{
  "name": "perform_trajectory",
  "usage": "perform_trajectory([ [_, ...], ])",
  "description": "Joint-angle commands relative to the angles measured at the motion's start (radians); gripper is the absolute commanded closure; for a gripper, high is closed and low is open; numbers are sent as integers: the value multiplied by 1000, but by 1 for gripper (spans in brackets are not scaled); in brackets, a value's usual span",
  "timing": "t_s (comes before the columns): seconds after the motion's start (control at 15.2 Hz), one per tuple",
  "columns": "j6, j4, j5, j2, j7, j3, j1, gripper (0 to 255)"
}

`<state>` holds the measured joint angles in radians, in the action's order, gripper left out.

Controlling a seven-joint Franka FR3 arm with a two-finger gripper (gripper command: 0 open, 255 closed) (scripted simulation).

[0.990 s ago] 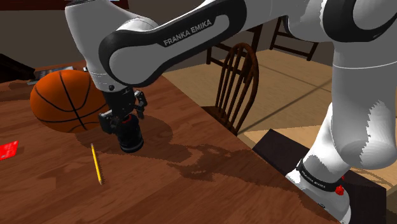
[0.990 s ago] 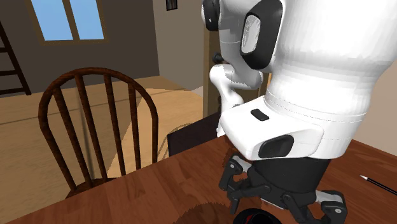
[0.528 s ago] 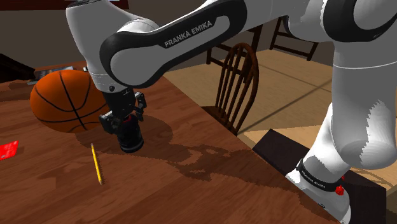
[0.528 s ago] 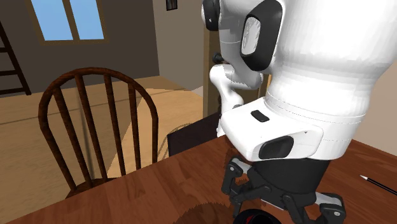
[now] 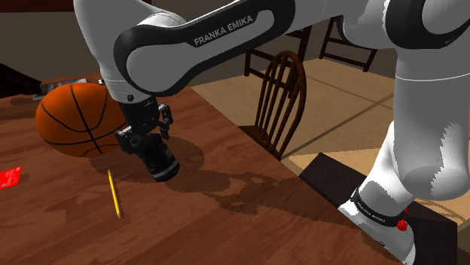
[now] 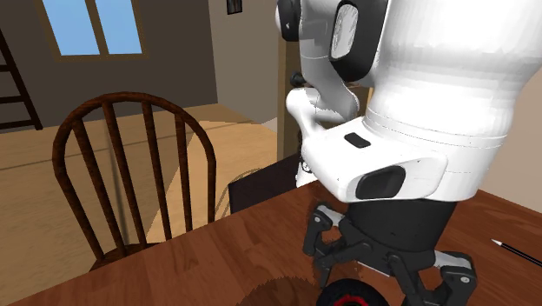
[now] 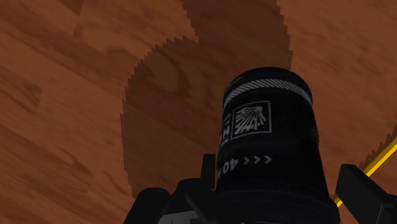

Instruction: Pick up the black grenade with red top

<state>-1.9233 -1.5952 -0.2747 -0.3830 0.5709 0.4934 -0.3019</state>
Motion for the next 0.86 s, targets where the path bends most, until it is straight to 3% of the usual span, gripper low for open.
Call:
perform_trajectory([
  [0.0, 24, 20, 4, 6, -4, 2, -1, 255],
  [0.79, 151, 136, 18, 21, -24, 9, -9, 255],
])
